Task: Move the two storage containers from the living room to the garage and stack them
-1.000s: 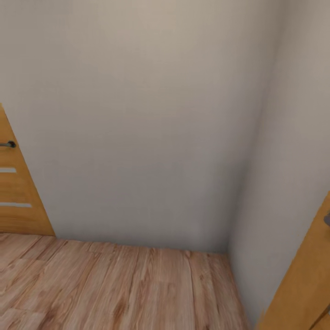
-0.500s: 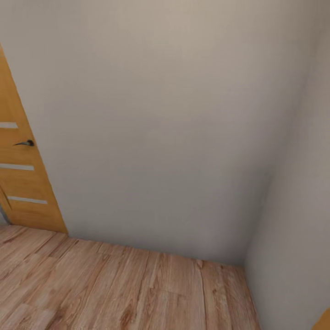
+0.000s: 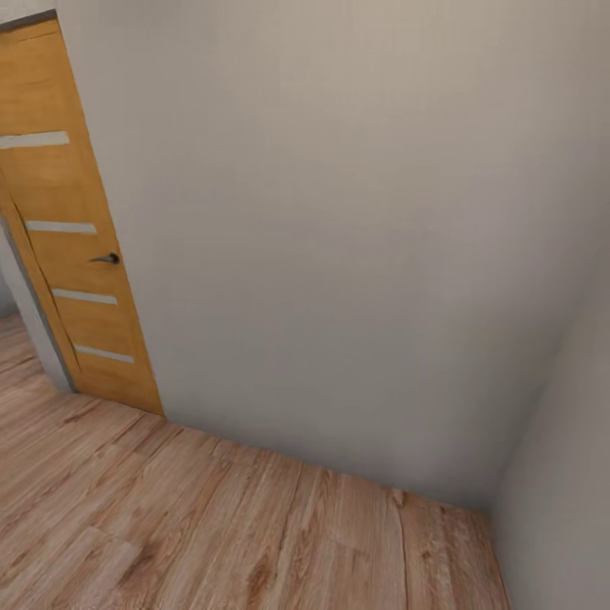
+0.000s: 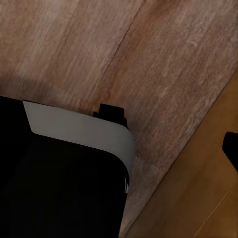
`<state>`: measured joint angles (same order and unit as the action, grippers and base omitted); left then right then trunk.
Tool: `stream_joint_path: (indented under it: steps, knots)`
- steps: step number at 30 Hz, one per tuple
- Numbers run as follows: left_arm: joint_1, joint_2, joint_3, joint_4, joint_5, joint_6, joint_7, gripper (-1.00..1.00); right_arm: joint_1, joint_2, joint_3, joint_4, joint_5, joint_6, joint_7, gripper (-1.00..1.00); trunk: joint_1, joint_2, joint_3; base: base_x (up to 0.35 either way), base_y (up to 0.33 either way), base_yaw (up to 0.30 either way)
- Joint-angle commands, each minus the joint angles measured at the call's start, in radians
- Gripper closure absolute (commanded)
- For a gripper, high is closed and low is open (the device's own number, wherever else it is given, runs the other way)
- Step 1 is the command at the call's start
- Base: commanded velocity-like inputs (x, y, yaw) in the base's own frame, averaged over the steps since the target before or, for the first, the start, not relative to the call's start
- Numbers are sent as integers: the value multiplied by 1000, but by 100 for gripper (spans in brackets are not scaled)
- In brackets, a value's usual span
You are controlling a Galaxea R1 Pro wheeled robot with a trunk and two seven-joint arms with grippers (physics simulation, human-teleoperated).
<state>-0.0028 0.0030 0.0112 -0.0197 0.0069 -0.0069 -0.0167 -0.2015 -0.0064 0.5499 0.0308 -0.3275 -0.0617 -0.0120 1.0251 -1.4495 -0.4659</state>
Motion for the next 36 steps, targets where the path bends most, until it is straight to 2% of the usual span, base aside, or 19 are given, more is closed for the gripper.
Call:
stream_joint_path:
  steps: [1,13,22,27,36]
  knots:
    - [0,0,1,0,1,-1,-2,-100,-1,0,8,3,-8,-6,0,-100,0,0,-1,0,0,270]
    - [0,0,1,0,1,-1,-2,-100,0,1,8,3,-10,-6,0,-100,0,0,-1,6,0,47]
    - [0,0,1,0,1,-1,-3,-100,0,2,8,3,-10,-4,0,-100,0,0,-1,259,0,0]
    - [0,0,1,0,1,-1,-2,-100,0,1,8,3,-10,-5,0,-100,0,0,-1,92,0,4]
    - [0,0,1,0,1,-1,-2,-100,0,0,8,3,-9,-6,0,-100,0,0,-1,8,0,221]
